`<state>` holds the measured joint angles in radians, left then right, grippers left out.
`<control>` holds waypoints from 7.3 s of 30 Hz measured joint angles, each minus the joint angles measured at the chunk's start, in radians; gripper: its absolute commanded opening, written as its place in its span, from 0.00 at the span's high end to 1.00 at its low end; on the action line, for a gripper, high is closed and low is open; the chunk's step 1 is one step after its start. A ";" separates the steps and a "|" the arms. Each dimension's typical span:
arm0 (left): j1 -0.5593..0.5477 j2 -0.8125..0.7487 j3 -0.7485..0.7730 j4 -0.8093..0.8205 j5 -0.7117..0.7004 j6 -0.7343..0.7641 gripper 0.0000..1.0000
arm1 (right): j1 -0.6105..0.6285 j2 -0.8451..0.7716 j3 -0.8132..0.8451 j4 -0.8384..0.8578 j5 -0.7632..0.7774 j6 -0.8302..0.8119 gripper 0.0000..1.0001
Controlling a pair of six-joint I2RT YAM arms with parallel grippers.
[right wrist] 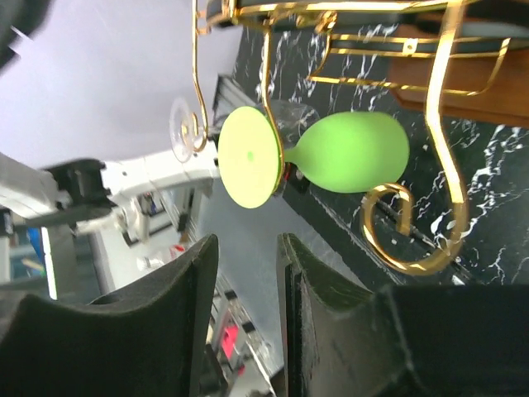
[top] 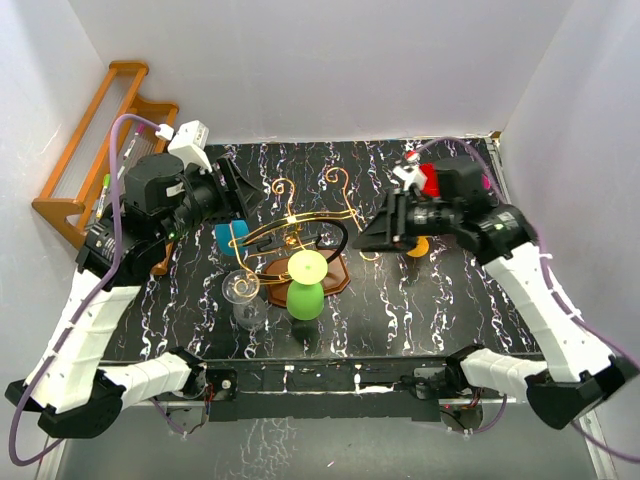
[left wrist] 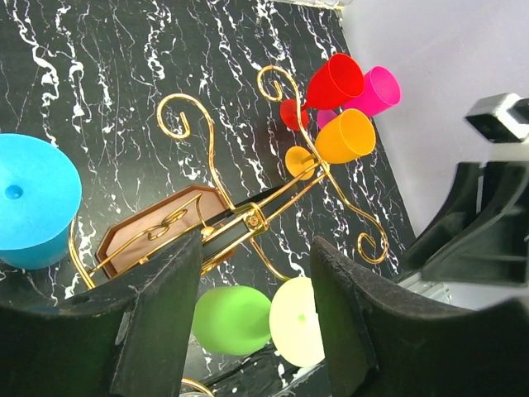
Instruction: Take the wine glass off the wine glass rack
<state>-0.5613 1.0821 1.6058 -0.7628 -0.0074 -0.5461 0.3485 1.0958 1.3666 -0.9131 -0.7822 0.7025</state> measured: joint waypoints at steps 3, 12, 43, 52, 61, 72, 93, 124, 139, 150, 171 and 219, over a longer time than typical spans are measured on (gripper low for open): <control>0.000 0.003 0.012 -0.008 -0.002 0.004 0.47 | 0.159 0.055 0.005 0.033 0.072 0.014 0.63; 0.000 0.001 0.042 -0.024 -0.010 0.011 0.47 | 0.316 0.120 0.011 0.054 0.260 0.041 0.62; 0.000 -0.033 0.036 -0.053 -0.028 0.011 0.47 | 0.443 0.169 0.015 0.148 0.398 0.084 0.63; 0.000 -0.048 0.029 -0.055 -0.037 0.011 0.47 | 0.463 0.169 0.015 0.194 0.389 0.102 0.67; 0.000 -0.063 0.029 -0.064 -0.050 0.015 0.46 | 0.497 0.169 0.009 0.218 0.388 0.116 0.81; 0.000 -0.070 0.029 -0.079 -0.064 0.023 0.46 | 0.497 0.167 -0.018 0.237 0.412 0.126 0.92; 0.000 -0.074 0.029 -0.080 -0.063 0.022 0.46 | 0.507 0.121 -0.040 0.296 0.499 0.199 0.92; 0.000 -0.077 0.029 -0.079 -0.061 0.022 0.46 | 0.501 0.117 -0.124 0.390 0.531 0.175 0.92; 0.000 -0.069 0.029 -0.076 -0.037 0.021 0.46 | 0.517 0.097 -0.105 0.331 0.279 0.103 0.92; 0.000 -0.026 0.040 -0.060 0.005 0.022 0.44 | 0.522 -0.036 -0.005 0.020 0.363 0.025 0.92; 0.000 0.003 0.079 0.011 0.119 -0.049 0.44 | 0.523 -0.080 0.430 0.078 0.655 -0.374 0.92; 0.000 0.178 -0.138 0.631 0.639 -0.779 0.53 | 0.597 -0.122 -0.342 1.080 0.664 -1.825 0.92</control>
<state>-0.5613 1.2602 1.4673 -0.1314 0.6312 -1.3251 0.9455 0.9737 1.0245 0.1673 -0.1181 -1.1229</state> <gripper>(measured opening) 0.500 0.083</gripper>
